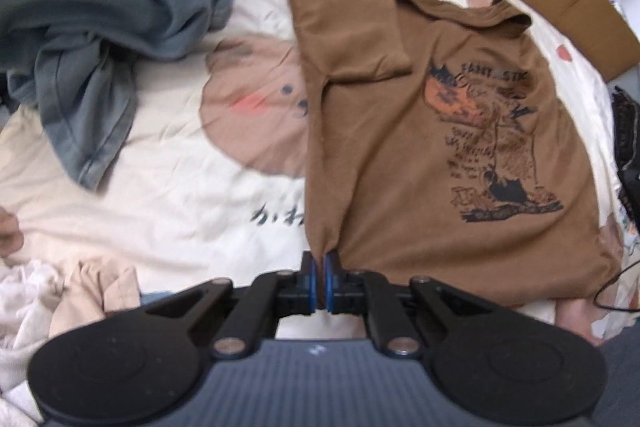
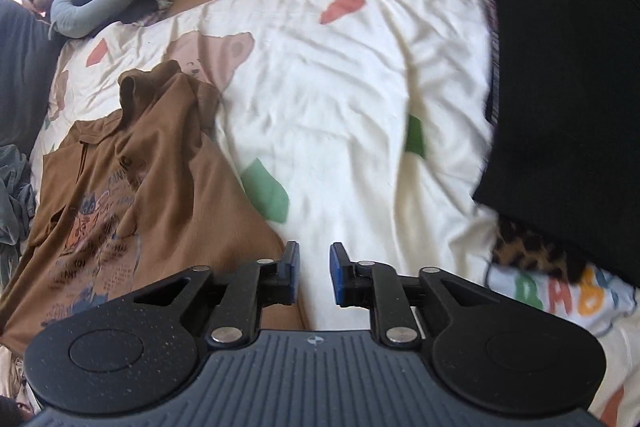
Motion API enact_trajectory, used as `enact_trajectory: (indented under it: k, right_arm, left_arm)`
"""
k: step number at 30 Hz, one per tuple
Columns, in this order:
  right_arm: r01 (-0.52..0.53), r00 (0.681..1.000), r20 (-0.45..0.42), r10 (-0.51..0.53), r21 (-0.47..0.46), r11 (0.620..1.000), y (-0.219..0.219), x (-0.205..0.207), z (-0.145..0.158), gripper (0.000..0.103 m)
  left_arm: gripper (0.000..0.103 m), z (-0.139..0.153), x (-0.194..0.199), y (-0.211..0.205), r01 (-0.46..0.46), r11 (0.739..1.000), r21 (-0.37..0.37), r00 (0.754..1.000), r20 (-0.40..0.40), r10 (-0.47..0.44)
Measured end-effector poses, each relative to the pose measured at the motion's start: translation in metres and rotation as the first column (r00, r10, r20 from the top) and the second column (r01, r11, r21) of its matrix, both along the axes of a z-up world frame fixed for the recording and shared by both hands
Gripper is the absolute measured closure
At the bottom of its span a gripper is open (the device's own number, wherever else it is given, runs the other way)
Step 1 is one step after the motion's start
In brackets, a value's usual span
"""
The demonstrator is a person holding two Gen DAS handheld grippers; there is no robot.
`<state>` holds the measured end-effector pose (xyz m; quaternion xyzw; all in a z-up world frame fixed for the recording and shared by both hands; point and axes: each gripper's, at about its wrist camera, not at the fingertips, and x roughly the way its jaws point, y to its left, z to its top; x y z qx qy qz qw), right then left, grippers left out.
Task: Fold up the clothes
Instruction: 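Lay the T-shirt down and open the right tool, then open the left tool and release the flattened T-shirt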
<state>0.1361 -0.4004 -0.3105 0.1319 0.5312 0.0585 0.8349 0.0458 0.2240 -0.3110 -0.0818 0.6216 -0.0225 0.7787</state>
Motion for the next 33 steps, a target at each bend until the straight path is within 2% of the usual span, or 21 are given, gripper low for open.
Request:
enact_trajectory:
  k: [2,6,10,12,13,16,21,26,33]
  right_arm:
    - [-0.013,1.0,0.016,0.013,0.0,1.0,0.004,0.006,0.0,0.075]
    - [-0.04,0.999,0.032,0.04,-0.004,0.999,0.012,0.017,0.0,0.074]
    - [-0.058,0.997,0.045,0.058,-0.002,0.998,0.019,0.027,-0.003,0.074]
    - [-0.066,0.996,0.052,0.066,-0.001,0.998,0.023,0.032,-0.004,0.074]
    - [-0.07,0.996,0.056,0.07,0.0,0.998,0.025,0.034,-0.004,0.073]
    - [-0.075,0.994,0.073,0.076,-0.008,0.997,0.03,0.043,-0.005,0.072]
    - [-0.111,0.988,0.103,0.112,-0.012,0.994,0.038,0.061,-0.006,0.072]
    - [-0.157,0.979,0.13,0.158,-0.02,0.987,0.047,0.078,-0.003,0.072]
    - [-0.195,0.97,0.141,0.196,-0.025,0.981,0.056,0.094,-0.006,0.071]
  left_arm:
    - [0.098,-0.004,-0.004,0.005,-0.022,1.0,0.007,1.0,-0.019,0.022]
    - [0.098,-0.009,-0.011,0.015,-0.033,0.999,0.044,0.998,-0.044,0.034]
    - [0.096,-0.007,-0.012,0.021,-0.086,0.996,-0.001,0.995,-0.053,0.085]
    - [0.093,0.0,-0.01,0.022,-0.097,0.995,0.0,0.994,-0.05,0.097]
    - [0.089,0.004,-0.009,0.023,-0.101,0.995,0.006,0.994,-0.042,0.101]
    - [0.091,0.019,-0.003,0.027,-0.117,0.993,0.029,0.993,0.0,0.117]
    - [0.089,0.031,0.025,0.022,-0.106,0.994,0.01,0.991,0.086,0.105]
    - [0.082,0.026,0.053,0.007,-0.067,0.997,-0.026,0.986,0.15,0.07]
    - [0.082,0.01,0.09,-0.017,-0.001,0.997,-0.072,0.975,0.223,0.017]
